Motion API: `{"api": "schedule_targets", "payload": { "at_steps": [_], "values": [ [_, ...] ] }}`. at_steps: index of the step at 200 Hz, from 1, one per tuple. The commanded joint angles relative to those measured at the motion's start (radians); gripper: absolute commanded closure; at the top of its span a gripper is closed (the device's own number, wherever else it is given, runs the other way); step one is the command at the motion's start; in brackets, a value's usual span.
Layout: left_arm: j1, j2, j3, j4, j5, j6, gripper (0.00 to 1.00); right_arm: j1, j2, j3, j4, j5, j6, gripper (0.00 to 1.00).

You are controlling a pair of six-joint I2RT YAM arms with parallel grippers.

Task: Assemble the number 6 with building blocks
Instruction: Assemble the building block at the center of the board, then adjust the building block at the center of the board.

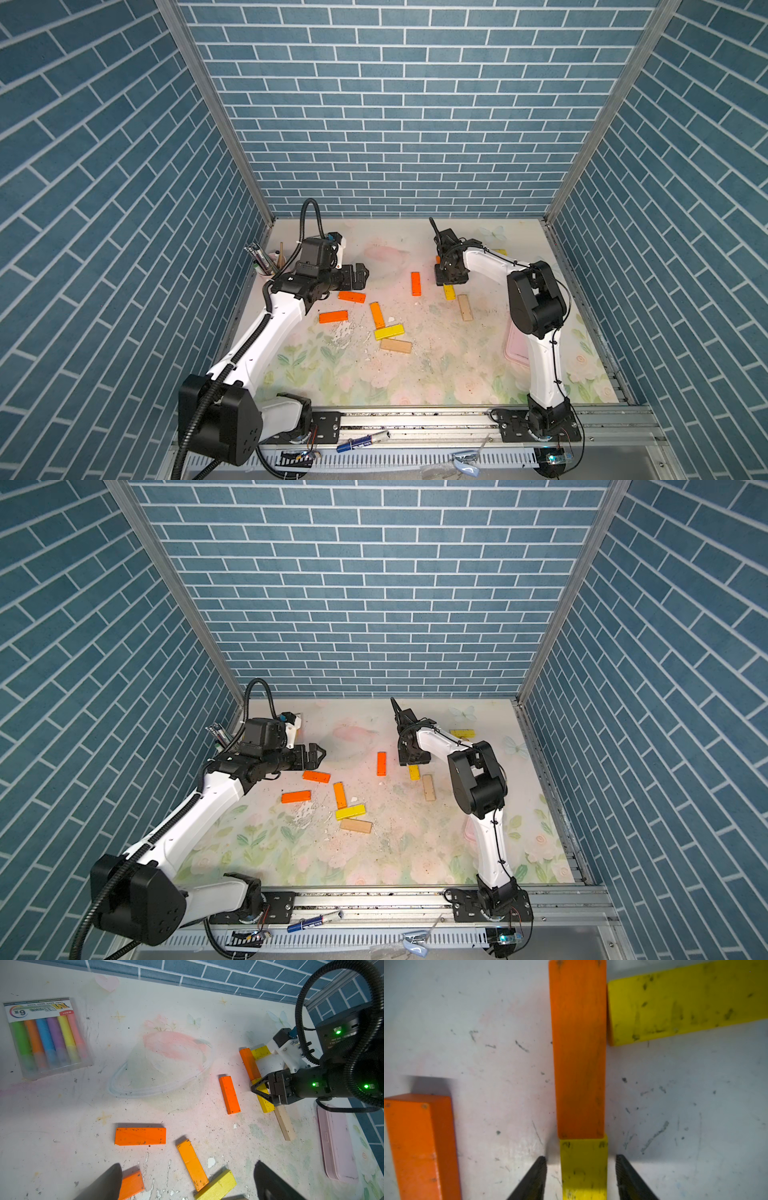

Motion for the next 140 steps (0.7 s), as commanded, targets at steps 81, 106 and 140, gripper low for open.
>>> {"api": "schedule_targets", "payload": {
  "at_steps": [81,106,140],
  "values": [
    [0.005,0.015,-0.004,0.003,0.01,-0.004,0.01,-0.118,-0.245,-0.004,0.022,-0.039,0.026,0.41],
    [0.005,0.026,0.0,0.003,0.021,-0.006,0.01,-0.155,-0.244,-0.049,0.051,-0.056,0.042,0.45],
    [0.005,0.035,0.0,0.002,0.024,-0.005,0.01,-0.16,-0.178,-0.045,0.053,-0.051,0.027,0.57]
  ]
}}
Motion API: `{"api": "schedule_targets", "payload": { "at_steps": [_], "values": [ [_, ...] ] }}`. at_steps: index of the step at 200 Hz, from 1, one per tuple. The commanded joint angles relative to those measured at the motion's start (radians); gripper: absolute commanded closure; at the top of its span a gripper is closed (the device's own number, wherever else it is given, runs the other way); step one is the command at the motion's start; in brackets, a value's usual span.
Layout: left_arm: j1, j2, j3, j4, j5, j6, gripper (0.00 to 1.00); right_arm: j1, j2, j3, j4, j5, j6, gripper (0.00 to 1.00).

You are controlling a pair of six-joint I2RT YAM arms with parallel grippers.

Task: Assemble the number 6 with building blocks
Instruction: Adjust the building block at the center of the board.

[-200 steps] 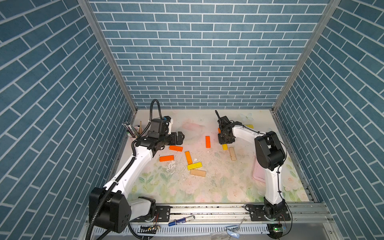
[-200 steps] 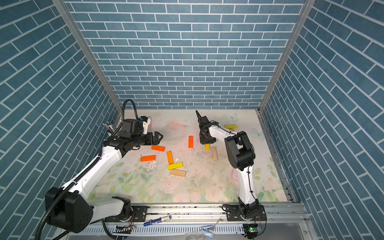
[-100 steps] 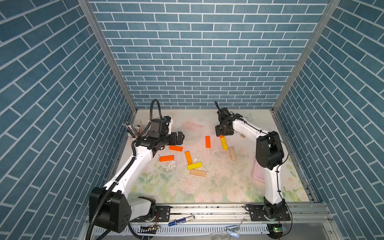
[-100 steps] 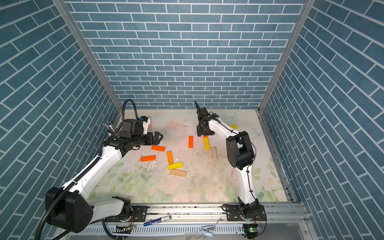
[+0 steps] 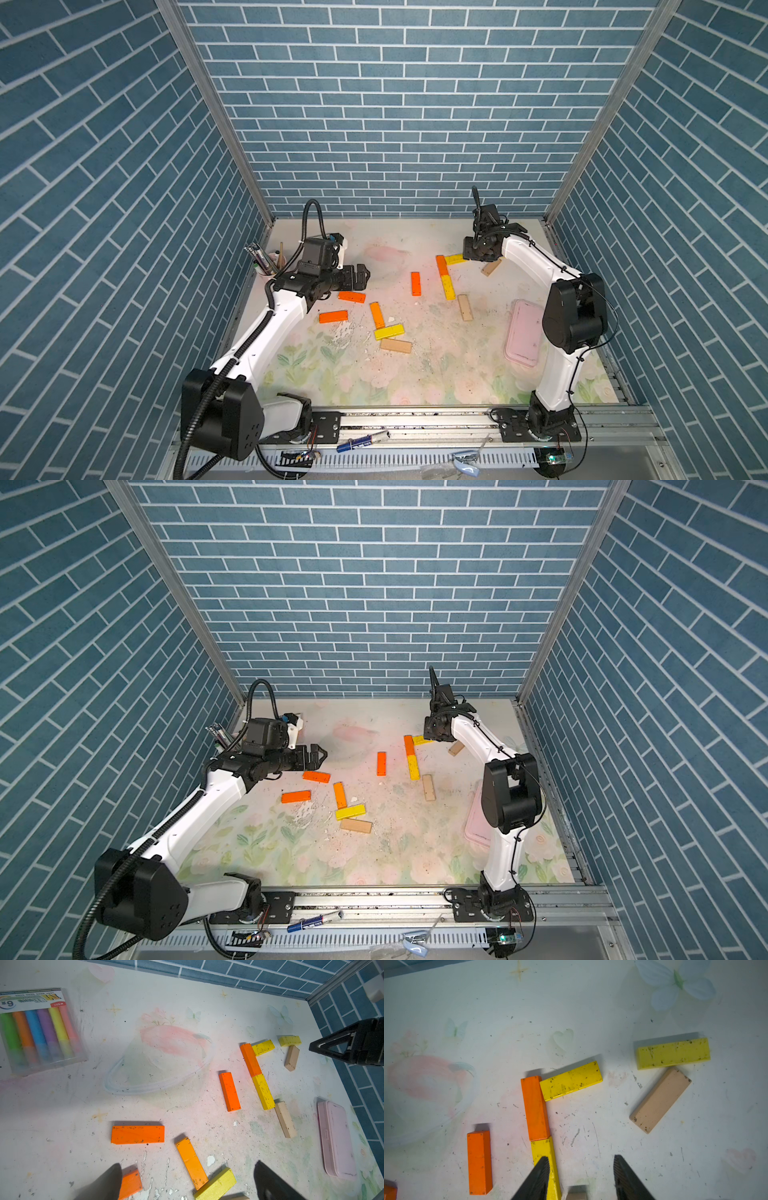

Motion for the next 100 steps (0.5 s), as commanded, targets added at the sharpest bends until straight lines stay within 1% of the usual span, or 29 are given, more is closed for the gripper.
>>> {"api": "schedule_targets", "payload": {
  "at_steps": [1,38,93,100],
  "values": [
    [0.005,0.011,0.001,0.002,0.008,-0.005,0.01,0.019,0.053,0.006,0.01,-0.018,0.014,0.57],
    [0.005,0.021,0.003,0.001,0.011,-0.005,0.01,0.018,0.16,0.059,-0.018,-0.016,-0.015,0.66],
    [0.005,0.04,0.008,-0.003,0.009,-0.001,0.01,0.02,0.247,0.132,-0.037,-0.011,-0.039,0.66],
    [0.005,0.043,0.008,-0.004,0.009,0.0,0.01,0.019,0.284,0.142,-0.04,-0.006,-0.041,0.66]
  ]
}}
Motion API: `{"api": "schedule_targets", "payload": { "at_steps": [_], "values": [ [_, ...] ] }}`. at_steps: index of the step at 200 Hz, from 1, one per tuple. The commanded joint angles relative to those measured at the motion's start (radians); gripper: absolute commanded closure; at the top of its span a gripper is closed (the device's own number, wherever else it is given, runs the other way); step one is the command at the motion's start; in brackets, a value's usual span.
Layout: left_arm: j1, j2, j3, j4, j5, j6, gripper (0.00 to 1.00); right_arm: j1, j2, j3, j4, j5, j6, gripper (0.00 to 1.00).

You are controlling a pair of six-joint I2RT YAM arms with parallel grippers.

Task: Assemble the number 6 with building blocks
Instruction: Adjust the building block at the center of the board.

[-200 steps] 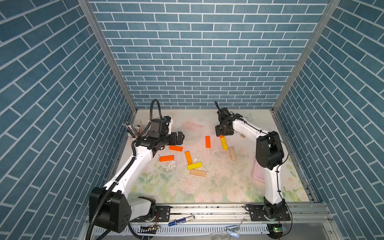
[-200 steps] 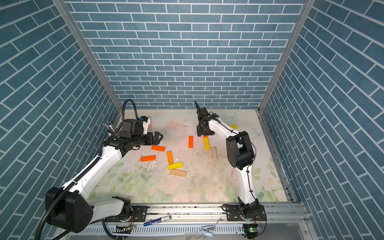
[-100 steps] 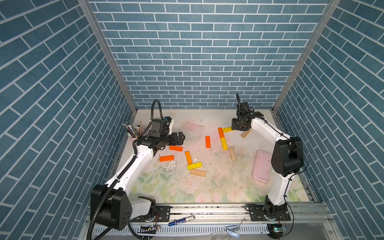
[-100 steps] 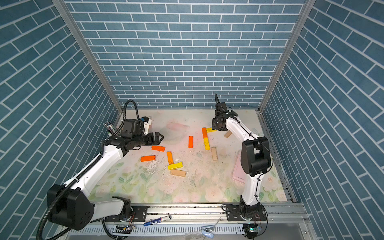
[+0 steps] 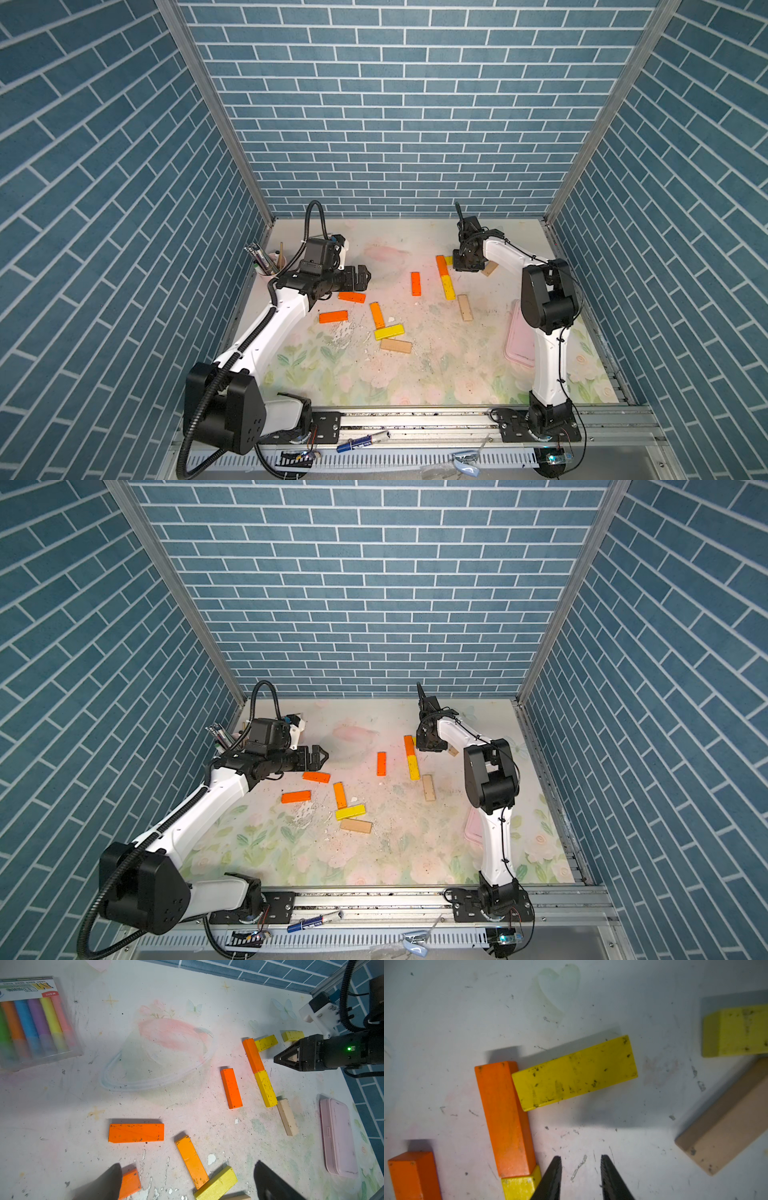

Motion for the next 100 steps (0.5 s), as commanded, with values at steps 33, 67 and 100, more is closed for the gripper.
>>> {"api": "schedule_targets", "payload": {
  "at_steps": [33,67,100],
  "values": [
    [0.005,0.022,0.009,-0.002,-0.001,0.003,0.01,0.002,0.101,0.093,-0.048,0.026,-0.041,0.65],
    [0.005,0.028,0.013,-0.005,0.0,0.002,0.01,0.004,0.137,0.123,-0.061,0.026,-0.051,0.63],
    [0.005,0.031,0.014,-0.004,-0.002,0.003,0.01,0.007,0.159,0.145,-0.07,0.025,-0.054,0.61]
  ]
}}
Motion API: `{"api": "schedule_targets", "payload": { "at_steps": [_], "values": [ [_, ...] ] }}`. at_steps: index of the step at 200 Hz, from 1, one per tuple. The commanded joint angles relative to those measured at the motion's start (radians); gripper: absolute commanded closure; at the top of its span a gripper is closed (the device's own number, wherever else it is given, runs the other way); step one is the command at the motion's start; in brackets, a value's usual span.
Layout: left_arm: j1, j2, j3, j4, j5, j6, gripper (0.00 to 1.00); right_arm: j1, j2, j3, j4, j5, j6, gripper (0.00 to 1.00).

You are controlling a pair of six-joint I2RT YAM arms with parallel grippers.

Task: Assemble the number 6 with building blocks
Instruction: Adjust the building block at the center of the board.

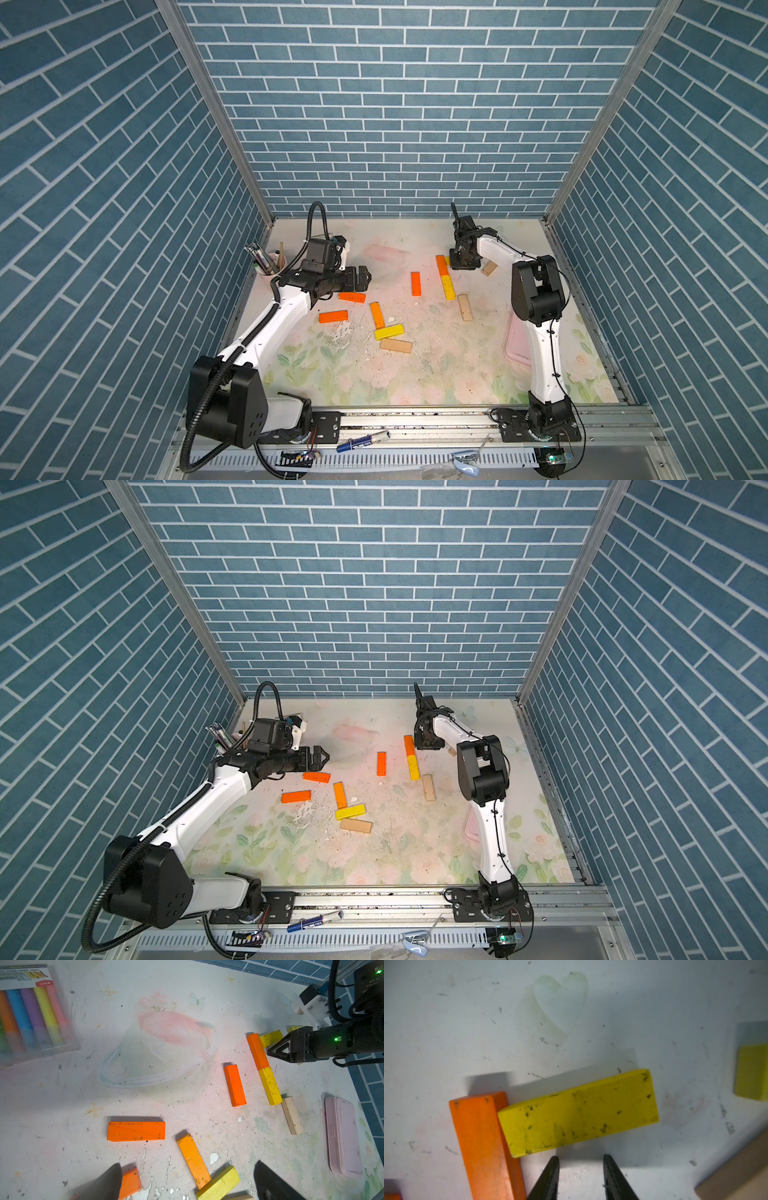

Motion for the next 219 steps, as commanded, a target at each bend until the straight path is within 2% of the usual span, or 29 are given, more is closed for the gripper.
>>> {"api": "schedule_targets", "payload": {
  "at_steps": [1,129,163,185,219],
  "values": [
    [0.005,0.006,0.014,-0.004,-0.002,0.003,0.01,0.007,0.037,0.023,-0.044,0.011,-0.016,0.61],
    [0.005,0.016,0.017,-0.002,-0.002,0.004,0.01,0.016,0.052,0.072,-0.063,-0.008,-0.016,0.59],
    [0.005,0.017,0.02,-0.003,-0.002,0.003,0.01,0.015,-0.036,0.116,-0.112,0.013,-0.04,0.59],
    [0.005,0.018,0.02,-0.003,0.0,0.004,0.01,0.002,-0.145,0.097,-0.115,0.045,-0.033,0.57],
    [0.005,0.007,0.017,-0.001,0.011,0.001,0.01,-0.061,-0.297,-0.109,-0.017,0.086,0.061,0.5]
  ]
}}
